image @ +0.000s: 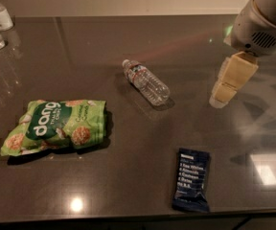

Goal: Place water bottle upright

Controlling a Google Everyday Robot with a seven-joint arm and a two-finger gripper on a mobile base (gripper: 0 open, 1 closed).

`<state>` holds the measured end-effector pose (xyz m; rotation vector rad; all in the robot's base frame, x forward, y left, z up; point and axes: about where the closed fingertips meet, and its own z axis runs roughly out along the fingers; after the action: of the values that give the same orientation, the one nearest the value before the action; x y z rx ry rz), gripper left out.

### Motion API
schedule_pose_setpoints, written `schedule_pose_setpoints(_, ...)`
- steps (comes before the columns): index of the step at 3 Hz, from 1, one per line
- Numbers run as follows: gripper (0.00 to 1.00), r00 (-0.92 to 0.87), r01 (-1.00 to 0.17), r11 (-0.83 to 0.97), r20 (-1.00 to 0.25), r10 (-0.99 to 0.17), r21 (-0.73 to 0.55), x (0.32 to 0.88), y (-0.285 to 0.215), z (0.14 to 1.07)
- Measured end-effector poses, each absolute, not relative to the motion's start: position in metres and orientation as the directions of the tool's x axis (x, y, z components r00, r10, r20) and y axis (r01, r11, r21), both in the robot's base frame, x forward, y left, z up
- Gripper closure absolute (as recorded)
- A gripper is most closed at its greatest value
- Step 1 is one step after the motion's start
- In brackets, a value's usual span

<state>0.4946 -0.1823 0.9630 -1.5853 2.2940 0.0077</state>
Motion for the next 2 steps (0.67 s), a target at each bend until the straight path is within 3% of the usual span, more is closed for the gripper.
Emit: schedule_pose_setpoints(2,0.0,-0.435,-0.87,0.482,-0.3,-0.849,-0.103,0.535,-0.134,0.94)
